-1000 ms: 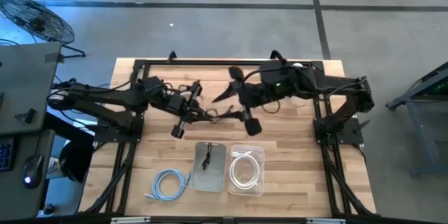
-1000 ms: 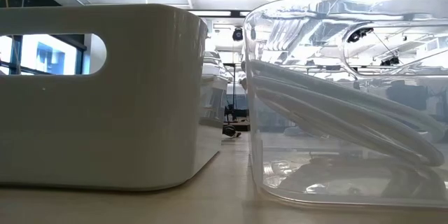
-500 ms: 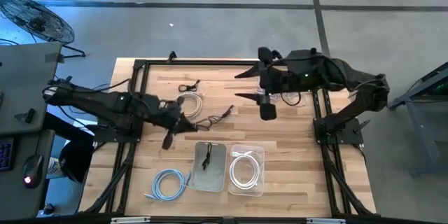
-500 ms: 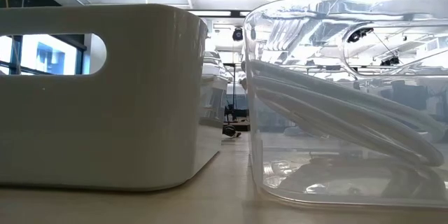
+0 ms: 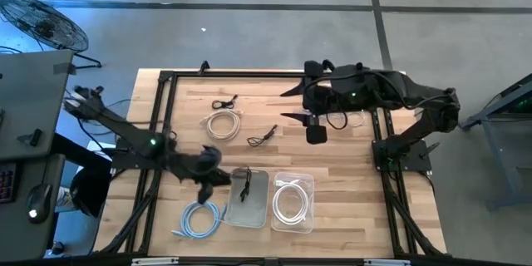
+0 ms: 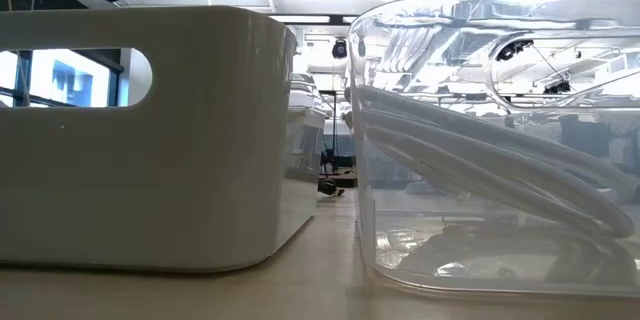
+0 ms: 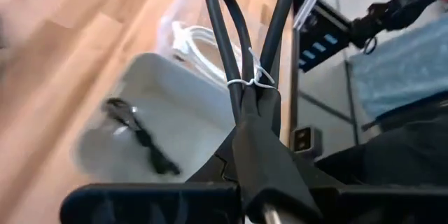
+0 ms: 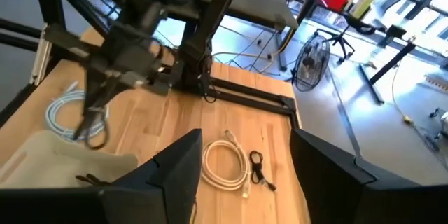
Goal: Pick & Place USB Port
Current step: Put the black USB cable into the gray bin
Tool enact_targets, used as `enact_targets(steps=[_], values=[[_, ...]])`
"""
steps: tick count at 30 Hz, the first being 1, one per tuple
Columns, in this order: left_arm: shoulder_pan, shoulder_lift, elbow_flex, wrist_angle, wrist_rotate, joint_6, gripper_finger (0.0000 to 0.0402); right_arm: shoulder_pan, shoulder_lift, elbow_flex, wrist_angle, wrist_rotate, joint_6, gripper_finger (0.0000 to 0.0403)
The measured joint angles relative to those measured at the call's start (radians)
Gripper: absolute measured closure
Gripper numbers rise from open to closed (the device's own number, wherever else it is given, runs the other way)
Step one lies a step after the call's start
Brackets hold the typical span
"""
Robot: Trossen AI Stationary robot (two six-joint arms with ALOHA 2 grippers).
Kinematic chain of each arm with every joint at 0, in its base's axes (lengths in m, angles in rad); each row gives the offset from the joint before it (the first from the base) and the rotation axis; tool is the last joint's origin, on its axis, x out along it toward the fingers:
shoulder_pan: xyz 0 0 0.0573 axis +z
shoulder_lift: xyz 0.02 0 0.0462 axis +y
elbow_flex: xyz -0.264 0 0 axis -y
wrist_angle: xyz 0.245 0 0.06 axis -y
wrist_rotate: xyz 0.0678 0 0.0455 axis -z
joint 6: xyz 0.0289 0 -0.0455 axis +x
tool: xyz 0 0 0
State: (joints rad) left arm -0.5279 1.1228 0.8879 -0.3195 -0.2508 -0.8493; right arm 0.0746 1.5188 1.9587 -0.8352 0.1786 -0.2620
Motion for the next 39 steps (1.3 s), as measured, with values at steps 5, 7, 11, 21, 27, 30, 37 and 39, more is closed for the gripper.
enact_targets(steps=[5, 7, 11, 21, 27, 30, 37, 39], values=[[-0.024, 0.137, 0.002, 0.193, -0.092, -0.092, 0.0398, 0.004, -0.005, 0.0, -0.01, -0.016, -0.057, 0.0196], [-0.023, 0.198, 0.003, 0.252, -0.097, -0.151, 0.0398, 0.005, -0.007, 0.0, -0.025, -0.037, -0.061, 0.0196], [-0.023, 0.32, 0.013, 0.287, -0.074, -0.287, 0.0398, 0.005, -0.011, 0.0, -0.103, -0.112, -0.061, 0.0197], [-0.035, 0.465, 0.132, 0.15, -0.022, -0.434, 0.0398, 0.023, -0.019, 0.0, -0.194, -0.256, -0.061, 0.0194], [-0.02, 0.465, 0.135, 0.055, 0.054, -0.518, 0.0374, 0.039, -0.029, 0.0, -0.198, -0.257, -0.061, 0.0194], [-0.006, 0.465, 0.135, 0.042, 0.078, -0.507, 0.0358, 0.04, -0.035, 0.0, -0.202, -0.258, -0.061, 0.0194], [0.045, 0.465, 0.135, 0.025, 0.191, -0.458, 0.0334, 0.04, -0.04, 0.001, -0.226, -0.263, -0.061, 0.0196], [0.059, 0.465, 0.135, 0.023, 0.246, -0.434, 0.0328, 0.04, -0.04, 0.001, -0.229, -0.262, -0.061, 0.0197]])
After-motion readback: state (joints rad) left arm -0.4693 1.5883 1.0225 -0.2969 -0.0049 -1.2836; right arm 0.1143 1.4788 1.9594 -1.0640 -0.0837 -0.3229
